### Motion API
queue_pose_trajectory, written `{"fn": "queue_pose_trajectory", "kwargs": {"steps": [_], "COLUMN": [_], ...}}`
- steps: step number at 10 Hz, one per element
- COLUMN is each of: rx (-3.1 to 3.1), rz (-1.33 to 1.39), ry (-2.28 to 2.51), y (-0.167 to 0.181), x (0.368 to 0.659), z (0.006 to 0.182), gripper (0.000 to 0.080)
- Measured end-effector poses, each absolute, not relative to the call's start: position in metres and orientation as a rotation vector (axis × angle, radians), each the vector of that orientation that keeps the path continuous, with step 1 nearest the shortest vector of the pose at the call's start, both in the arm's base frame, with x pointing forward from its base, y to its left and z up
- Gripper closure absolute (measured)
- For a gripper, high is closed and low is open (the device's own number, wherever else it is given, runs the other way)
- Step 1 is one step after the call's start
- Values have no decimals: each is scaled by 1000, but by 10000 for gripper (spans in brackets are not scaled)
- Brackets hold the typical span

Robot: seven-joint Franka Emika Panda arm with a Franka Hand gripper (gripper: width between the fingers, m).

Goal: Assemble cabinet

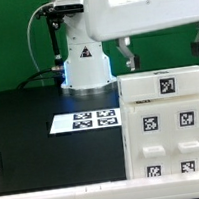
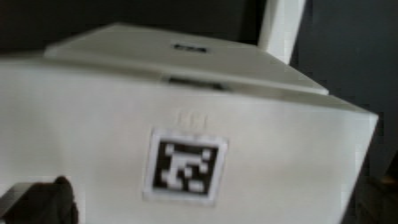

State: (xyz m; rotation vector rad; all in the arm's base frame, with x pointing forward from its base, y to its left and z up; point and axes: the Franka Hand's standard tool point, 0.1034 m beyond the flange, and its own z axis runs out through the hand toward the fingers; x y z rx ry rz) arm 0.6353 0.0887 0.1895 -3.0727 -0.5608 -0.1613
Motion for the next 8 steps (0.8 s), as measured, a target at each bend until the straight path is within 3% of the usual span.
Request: {"fn": "queue_pose_trajectory", "kwargs": {"steps": [5, 8], "rx": [-2955, -2691], "rz": [-174, -94], "ry": [-1142, -1812], "y": [81, 80], "x": [638, 638], "z": [190, 174], "gripper": [3, 3]}}
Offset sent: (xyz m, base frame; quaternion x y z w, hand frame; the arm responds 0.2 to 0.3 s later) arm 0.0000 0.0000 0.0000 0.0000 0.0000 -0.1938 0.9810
